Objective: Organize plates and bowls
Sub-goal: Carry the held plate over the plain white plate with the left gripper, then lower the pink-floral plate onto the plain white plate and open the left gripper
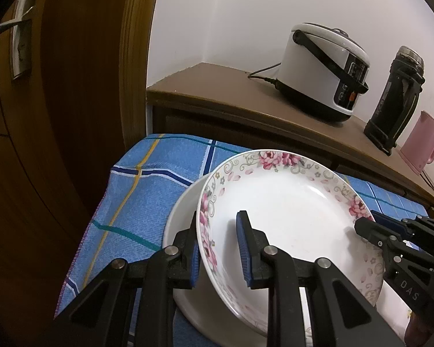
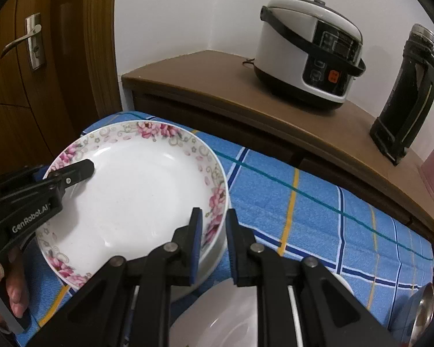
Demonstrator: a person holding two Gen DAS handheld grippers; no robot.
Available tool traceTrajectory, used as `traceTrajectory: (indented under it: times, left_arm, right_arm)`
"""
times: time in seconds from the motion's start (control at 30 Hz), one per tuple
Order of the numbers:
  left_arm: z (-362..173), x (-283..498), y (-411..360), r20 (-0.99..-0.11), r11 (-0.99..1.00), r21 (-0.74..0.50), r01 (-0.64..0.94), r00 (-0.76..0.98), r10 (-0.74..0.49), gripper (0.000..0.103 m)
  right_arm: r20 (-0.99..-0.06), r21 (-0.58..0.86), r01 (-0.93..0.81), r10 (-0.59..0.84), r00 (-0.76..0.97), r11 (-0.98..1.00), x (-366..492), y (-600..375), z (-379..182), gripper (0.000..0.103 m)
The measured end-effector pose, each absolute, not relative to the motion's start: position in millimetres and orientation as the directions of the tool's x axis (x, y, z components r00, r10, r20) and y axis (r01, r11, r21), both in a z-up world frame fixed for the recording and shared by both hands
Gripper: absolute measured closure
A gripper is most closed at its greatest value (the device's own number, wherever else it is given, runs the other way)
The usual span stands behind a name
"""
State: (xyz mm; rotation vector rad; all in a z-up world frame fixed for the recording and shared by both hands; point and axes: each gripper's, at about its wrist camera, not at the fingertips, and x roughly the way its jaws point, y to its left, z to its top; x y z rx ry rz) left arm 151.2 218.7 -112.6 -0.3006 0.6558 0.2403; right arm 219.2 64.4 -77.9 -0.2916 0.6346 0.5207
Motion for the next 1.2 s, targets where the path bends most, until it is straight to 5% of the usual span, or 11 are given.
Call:
traceTrajectory:
  times: [1.2]
  left_arm:
    - [-121, 161, 223, -0.701, 0.925, -0.209, -0.318, 0.708, 0.085, 0.078]
  right_arm:
    - [-0.682, -0.144, -0.543, 0.315, 0.660, 0.827, 224, 58, -78, 0.087]
